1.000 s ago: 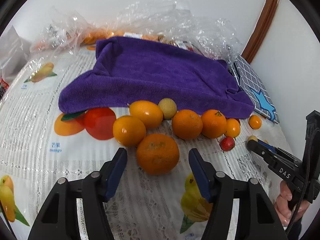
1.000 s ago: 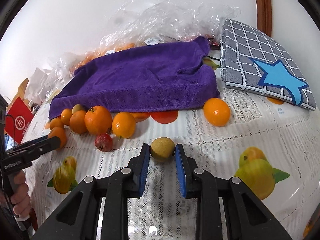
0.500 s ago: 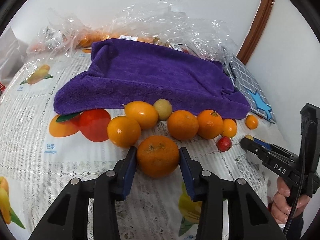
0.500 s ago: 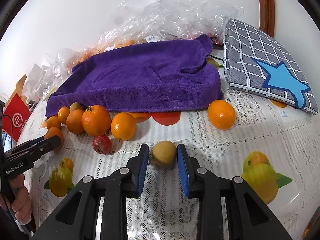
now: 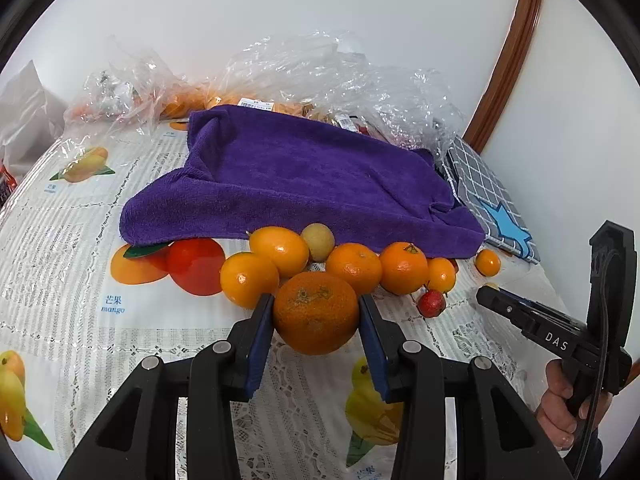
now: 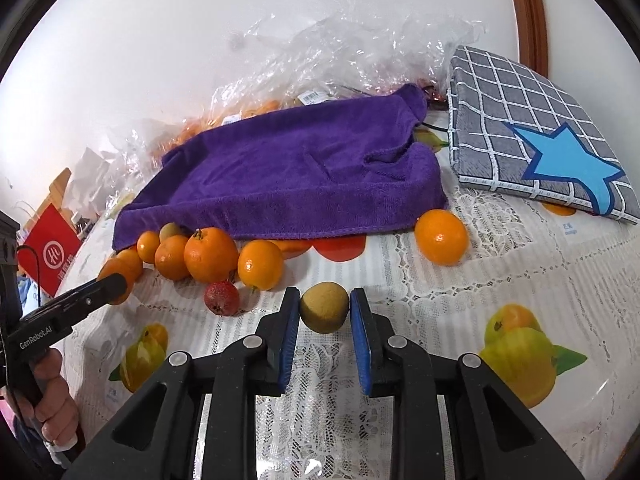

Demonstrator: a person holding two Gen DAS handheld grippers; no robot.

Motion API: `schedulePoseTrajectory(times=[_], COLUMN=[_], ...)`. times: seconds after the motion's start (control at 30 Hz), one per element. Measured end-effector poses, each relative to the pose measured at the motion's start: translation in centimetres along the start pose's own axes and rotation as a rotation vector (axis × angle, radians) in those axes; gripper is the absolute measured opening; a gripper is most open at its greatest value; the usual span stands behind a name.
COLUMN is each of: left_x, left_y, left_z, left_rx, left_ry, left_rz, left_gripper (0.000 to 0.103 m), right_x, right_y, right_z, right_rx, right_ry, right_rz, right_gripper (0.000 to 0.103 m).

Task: Organize fruits
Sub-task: 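Lift both held fruits and carry them over the purple towel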

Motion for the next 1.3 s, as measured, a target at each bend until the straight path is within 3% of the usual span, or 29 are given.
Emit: schedulePoseTrajectory(times=[0.2, 0.5, 0.67, 0.93, 1.3], left_x=[0.3, 0.8, 1.8, 7.6, 15.1], left_y=[0.0, -1.0, -1.6, -1.8, -2.2], left_z=[-1.1, -2.4, -3.7, -6.0, -1.7], left_rx=[-0.022, -0.027, -0.039, -0.001, 0.069], left_ry=[0.066, 0.136, 0.17, 0.28, 0.286], left_rz=[-0.017, -0.085, -0.105, -0.108, -0.125], left_gripper=[0.04, 0.04, 0.04, 0.04, 0.04], right_x=[0.0, -0.1, 1.7, 7.6, 14.8], right_y=[0.5, 0.6, 0.4, 0.1, -2.1], right_z=[-0.5, -1.8, -3.6, -5.4, -2.6], right_rx=[0.032, -0.012, -0.016, -0.022, 0.036], right_ry=[0.021, 0.031, 0.062, 0.167, 0.265], right_rz=[0.019, 0.01, 0.02, 0.015, 0.0], right_gripper=[0.026, 0.026, 0.026, 0.026, 0.026])
Point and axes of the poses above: each gripper's, at about its wrist camera, not at the fingertips, and z roughly the way its jaws point, y to its right, x to its top, the point moved 2 cm from there along z, roughly the way its jaws point, and after that the axes turned 3 degrees about -x, right-handed, at the moved point
